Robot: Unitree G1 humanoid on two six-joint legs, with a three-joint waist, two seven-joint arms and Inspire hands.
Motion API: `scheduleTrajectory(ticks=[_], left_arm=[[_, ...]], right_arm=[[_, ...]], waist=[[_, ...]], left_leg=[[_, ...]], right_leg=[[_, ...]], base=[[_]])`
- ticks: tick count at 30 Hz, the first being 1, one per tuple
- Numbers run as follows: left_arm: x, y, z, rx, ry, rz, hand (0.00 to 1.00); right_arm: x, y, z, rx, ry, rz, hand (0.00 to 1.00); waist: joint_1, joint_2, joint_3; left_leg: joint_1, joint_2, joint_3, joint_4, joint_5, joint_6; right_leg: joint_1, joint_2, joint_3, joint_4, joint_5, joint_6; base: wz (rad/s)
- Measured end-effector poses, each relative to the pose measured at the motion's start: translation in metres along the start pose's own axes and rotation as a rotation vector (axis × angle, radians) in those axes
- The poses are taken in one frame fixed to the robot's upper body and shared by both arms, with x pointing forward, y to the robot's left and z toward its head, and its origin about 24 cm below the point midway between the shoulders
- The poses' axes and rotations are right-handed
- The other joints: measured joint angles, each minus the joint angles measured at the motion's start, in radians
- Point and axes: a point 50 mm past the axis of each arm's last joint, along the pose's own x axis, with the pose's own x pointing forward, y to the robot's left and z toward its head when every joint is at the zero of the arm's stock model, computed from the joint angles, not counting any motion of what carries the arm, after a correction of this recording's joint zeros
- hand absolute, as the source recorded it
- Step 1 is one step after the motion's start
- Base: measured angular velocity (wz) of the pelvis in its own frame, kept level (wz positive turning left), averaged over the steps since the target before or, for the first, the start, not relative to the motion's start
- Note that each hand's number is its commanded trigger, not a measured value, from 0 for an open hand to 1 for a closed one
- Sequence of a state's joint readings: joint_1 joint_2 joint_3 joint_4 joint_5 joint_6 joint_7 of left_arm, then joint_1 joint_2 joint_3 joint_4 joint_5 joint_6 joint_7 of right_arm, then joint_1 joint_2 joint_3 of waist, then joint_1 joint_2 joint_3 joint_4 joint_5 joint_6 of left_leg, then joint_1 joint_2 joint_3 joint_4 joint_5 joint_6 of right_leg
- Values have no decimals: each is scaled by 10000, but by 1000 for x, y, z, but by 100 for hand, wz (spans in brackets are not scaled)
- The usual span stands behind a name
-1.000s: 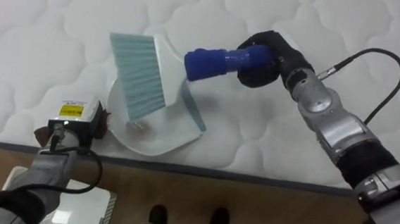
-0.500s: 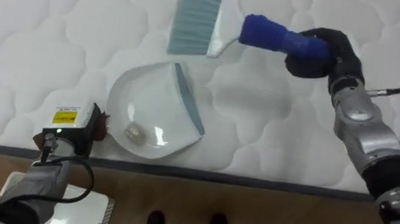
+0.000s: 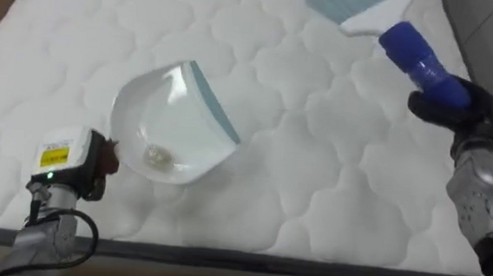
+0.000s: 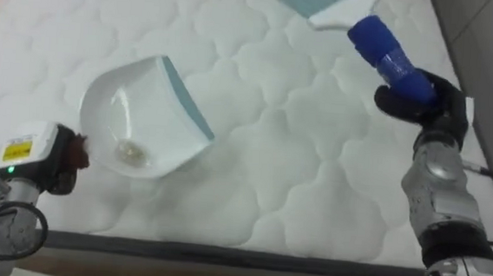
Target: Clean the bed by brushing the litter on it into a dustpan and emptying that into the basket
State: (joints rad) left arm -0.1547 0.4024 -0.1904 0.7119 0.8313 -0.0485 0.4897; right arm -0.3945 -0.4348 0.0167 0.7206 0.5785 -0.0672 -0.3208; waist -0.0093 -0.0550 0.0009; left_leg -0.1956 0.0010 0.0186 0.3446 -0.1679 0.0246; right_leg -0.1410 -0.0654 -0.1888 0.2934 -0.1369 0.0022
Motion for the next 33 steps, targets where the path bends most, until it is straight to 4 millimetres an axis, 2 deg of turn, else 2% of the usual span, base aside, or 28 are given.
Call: scheduleTrajectory(ticks=[1,2,3,6,10,11,12,15,16,20,22,24,26,28,29,30,31,32,33], left_arm=[[-2,0,1,-90,-90,18,100],[-6,-2,3,-270,-145,12,100],[-9,-4,3,-318,-140,-52,100],[-14,-6,-3,-414,134,-177,100],[-24,-2,-10,-868,575,203,100],[-26,-1,-9,-956,584,296,100],[-27,0,-8,-1002,510,368,100],[-36,2,-6,-1140,306,502,100],[-38,0,-7,-1150,301,460,100],[-47,-7,-9,-1180,450,189,100],[-51,-10,-11,-1232,607,104,100],[-51,-10,-10,-1436,759,188,100],[-48,-9,-7,-1523,704,262,100],[-47,-8,-7,-1555,697,307,100],[-47,-9,-7,-1567,699,304,100],[-48,-9,-6,-1614,708,297,100],[-48,-10,-5,-1654,713,297,100],[-48,-11,-5,-1894,807,286,100],[-49,-12,-4,-2220,936,282,100]], right_arm=[[-3,-4,-2,24,-37,-75,0],[-8,-11,-7,40,-57,-177,0],[-12,-18,-13,25,24,-294,0],[-23,-28,-25,-1041,40,-261,0],[-30,-26,-22,-1579,-438,36,0],[-31,-26,-21,-1576,-519,-10,0],[-31,-26,-20,-1637,-549,-108,0],[-33,-25,-19,-1630,-656,-89,0],[-33,-24,-19,-1625,-686,-63,0],[-34,-22,-13,-1739,-1164,-175,0],[-35,-22,-14,-1699,-1180,-366,0],[-35,-23,-13,-1988,-1333,-631,0],[-35,-24,-12,-2311,-1513,-849,0],[-36,-24,-9,-2651,-1870,-1021,0],[-36,-24,-9,-2646,-1935,-1075,0],[-37,-26,-9,-2620,-2025,-1191,0],[-37,-26,-9,-2602,-2053,-1260,0],[-37,-27,-8,-2592,-2108,-1334,0],[-37,-27,-6,-2580,-2189,-1311,0]], waist=[[-78,62,-49],[-174,160,-92],[-208,247,-115],[-126,313,-133],[73,264,-111],[108,215,-83],[182,144,-88],[433,-23,-7],[459,-48,-10],[976,-184,46],[1158,-231,72],[1215,-281,105],[1106,-267,110],[934,-244,124],[905,-226,136],[859,-198,153],[854,-191,158],[815,-242,139],[750,-211,133]], left_leg=[[30,-6,-147,2,0,0],[142,-126,-345,-24,5,6],[296,-195,-513,-101,21,28],[718,-334,-802,-493,73,39],[889,-414,-991,-785,277,21],[920,-442,-1103,-786,289,14],[934,-451,-1181,-796,290,6],[920,-498,-1493,-843,313,-32],[914,-508,-1579,-877,320,-43],[855,-506,-1987,-848,356,-109],[756,-490,-2019,-776,350,-128],[255,-581,-2167,-316,329,-159],[-225,-639,-2004,153,340,-137],[-828,-497,-1060,546,471,71],[-946,-442,-837,583,506,113],[-1103,-343,-397,612,600,201],[-1139,-304,-175,532,698,206],[-1192,-232,428,396,925,168],[-1283,297,1716,1110,616,373]], right_leg=[[152,44,59,-126,-1,21],[428,152,421,-268,-42,72],[710,176,510,-404,-92,103],[1205,184,555,-653,-195,126],[1489,206,605,-921,-200,112],[1586,200,528,-958,-236,90],[1662,207,478,-1065,-243,81],[1775,225,297,-1128,-260,56],[1787,226,216,-1125,-261,58],[1867,283,-98,-1094,-266,65],[1939,311,-326,-1077,-278,58],[1942,329,-824,-1074,-382,0],[1952,351,-1264,-1048,-521,-37],[2025,387,-1794,-997,-820,-113],[2044,396,-1909,-955,-885,-137],[2081,389,-2247,-855,-1064,-152],[2071,353,-2444,-813,-1113,-166],[1977,6,-3186,-725,-1327,-218],[2079,-266,-4282,-651,-1439,-128]], base=[[84],[79],[69],[46],[21],[28],[34],[27],[34],[32],[51],[99],[125],[135],[134],[105],[127],[122],[112]])
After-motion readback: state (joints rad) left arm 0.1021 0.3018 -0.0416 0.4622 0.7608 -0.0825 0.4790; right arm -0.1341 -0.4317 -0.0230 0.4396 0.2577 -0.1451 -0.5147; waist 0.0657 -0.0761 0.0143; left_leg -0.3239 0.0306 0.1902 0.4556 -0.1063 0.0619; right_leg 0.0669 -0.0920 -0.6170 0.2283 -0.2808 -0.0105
